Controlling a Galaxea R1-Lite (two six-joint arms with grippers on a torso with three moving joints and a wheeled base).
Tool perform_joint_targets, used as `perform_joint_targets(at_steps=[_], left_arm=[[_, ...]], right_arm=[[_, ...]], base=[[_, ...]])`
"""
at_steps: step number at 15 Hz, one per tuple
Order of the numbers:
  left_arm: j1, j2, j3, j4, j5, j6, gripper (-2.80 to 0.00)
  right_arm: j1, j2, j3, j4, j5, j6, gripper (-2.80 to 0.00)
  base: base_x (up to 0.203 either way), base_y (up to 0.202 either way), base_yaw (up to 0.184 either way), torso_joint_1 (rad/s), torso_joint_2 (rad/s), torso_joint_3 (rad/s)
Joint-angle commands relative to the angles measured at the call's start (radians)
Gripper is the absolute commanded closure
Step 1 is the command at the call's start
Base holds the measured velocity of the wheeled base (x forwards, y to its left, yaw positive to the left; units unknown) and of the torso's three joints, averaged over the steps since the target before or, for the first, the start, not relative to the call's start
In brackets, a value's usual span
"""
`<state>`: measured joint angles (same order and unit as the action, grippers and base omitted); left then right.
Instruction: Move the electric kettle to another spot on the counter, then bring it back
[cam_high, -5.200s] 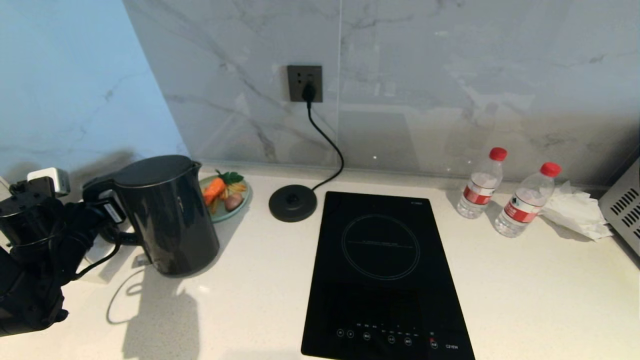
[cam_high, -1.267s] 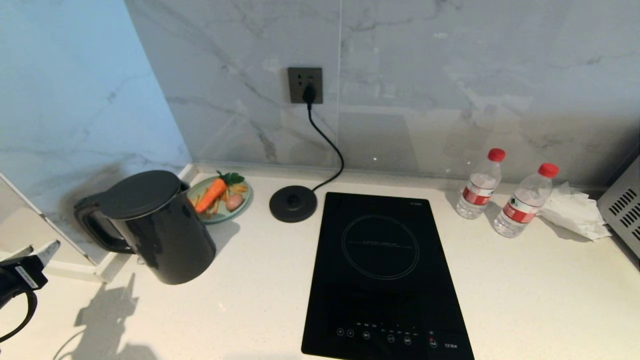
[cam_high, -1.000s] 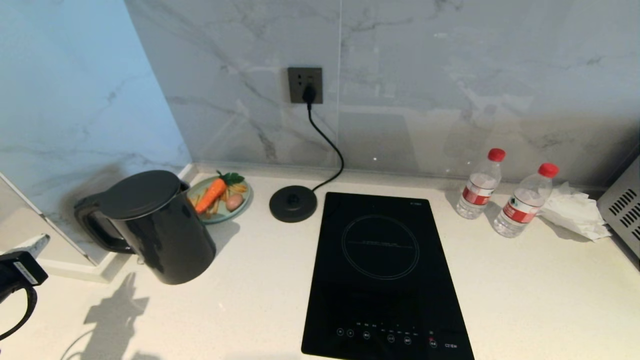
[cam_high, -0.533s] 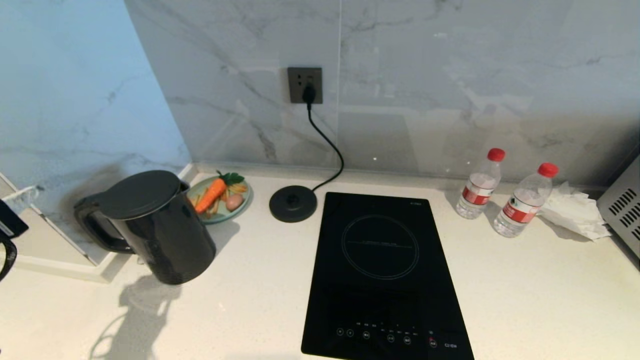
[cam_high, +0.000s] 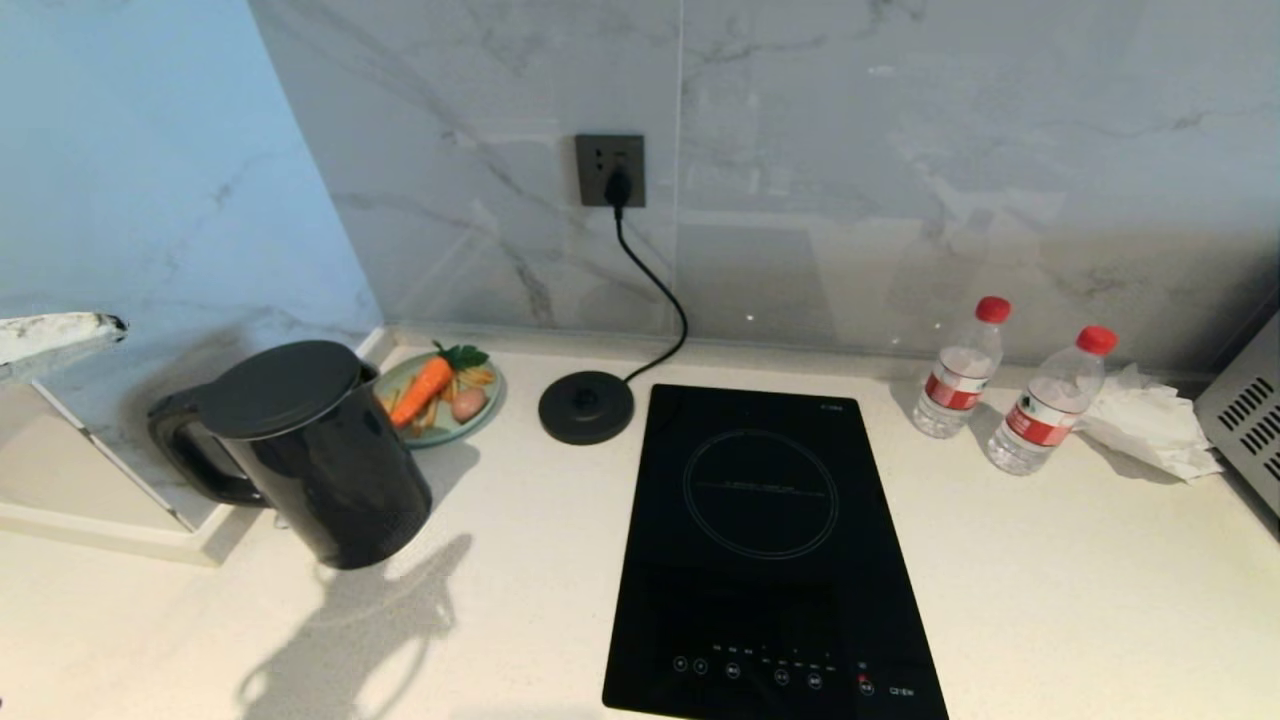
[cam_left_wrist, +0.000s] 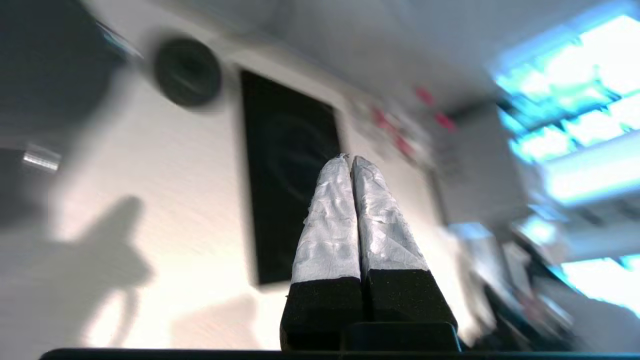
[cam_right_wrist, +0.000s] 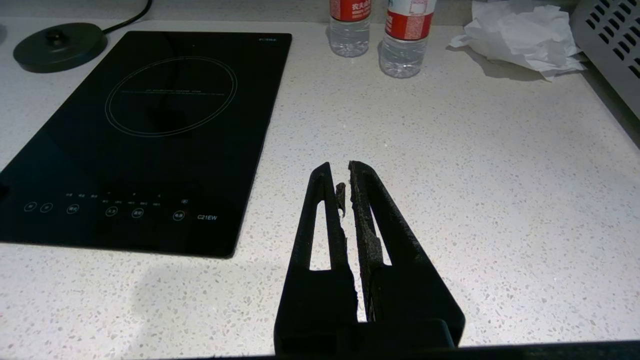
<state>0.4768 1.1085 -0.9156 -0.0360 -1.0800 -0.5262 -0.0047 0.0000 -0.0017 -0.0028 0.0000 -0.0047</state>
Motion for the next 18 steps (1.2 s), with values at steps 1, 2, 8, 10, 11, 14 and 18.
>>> perform_joint_targets(at_steps=[1,2,8,10,11,14,18], left_arm=[[0.017,-0.025,-0.053,0.133,-0.235,-0.004,0.0],[0.017,-0.027,-0.058,0.157,-0.324,-0.005,0.0],[-0.097,-0.124,-0.089,0.196,-0.45,-0.247,0.0],[-0.19,-0.209,-0.099,0.193,-0.45,-0.327,0.0],[-0.27,-0.232,-0.097,0.192,-0.45,-0.34,0.0],[-0.535,-0.304,-0.073,0.194,-0.45,-0.379,0.0],[-0.426,-0.448,-0.026,0.192,-0.45,-0.396,0.0]], right_arm=[[0.0,0.0,0.0,-0.002,0.0,0.0,0.0],[0.0,0.0,0.0,0.0,0.0,0.0,0.0],[0.0,0.0,0.002,-0.002,0.0,0.0,0.0],[0.0,0.0,0.0,0.0,0.0,0.0,0.0],[0.0,0.0,0.0,0.0,0.0,0.0,0.0],[0.0,0.0,0.0,0.0,0.0,0.0,0.0],[0.0,0.0,0.0,0.0,0.0,0.0,0.0]], base=[[0.0,0.0,0.0,0.0,0.0,0.0],[0.0,0.0,0.0,0.0,0.0,0.0],[0.0,0.0,0.0,0.0,0.0,0.0],[0.0,0.0,0.0,0.0,0.0,0.0],[0.0,0.0,0.0,0.0,0.0,0.0],[0.0,0.0,0.0,0.0,0.0,0.0],[0.0,0.0,0.0,0.0,0.0,0.0]])
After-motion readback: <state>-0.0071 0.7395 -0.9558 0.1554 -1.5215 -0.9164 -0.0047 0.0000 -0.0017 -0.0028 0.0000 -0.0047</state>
